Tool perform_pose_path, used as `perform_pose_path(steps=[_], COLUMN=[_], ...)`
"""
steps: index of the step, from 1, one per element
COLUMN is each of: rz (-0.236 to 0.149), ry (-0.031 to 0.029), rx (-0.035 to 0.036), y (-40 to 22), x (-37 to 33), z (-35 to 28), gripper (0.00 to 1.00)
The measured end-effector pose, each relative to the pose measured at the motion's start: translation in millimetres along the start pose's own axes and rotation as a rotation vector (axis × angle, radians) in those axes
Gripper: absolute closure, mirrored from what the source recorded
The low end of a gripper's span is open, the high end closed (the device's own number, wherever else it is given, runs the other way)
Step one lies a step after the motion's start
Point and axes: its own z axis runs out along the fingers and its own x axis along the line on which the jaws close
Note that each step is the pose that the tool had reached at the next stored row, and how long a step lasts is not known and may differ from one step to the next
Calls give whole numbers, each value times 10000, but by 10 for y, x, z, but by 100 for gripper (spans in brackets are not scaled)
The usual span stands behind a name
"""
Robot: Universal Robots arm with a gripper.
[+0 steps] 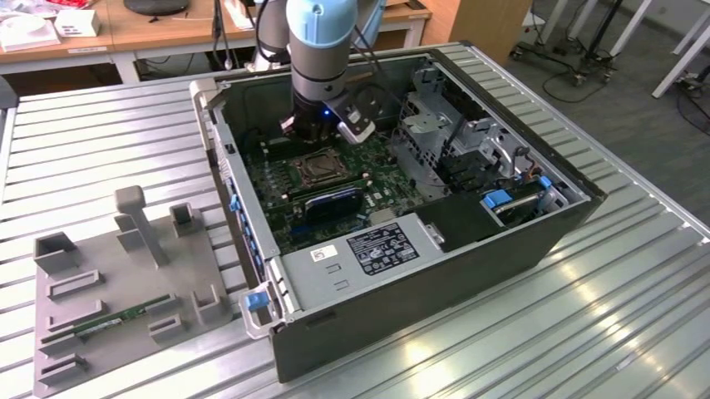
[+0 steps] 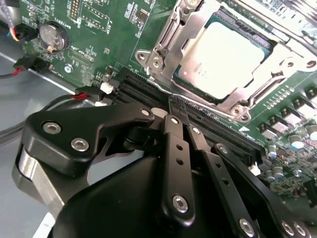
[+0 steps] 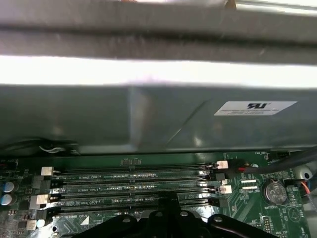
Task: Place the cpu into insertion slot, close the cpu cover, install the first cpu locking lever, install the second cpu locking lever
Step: 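Install the first cpu locking lever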
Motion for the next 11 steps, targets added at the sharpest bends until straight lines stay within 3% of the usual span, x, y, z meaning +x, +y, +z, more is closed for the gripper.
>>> perform_pose_path(steps=[4,11], rz=[0,15], ry=[1,3], rx=[-10,-120], y=[10,38], x=[-3,29], z=[-25,-21], gripper=[89,89])
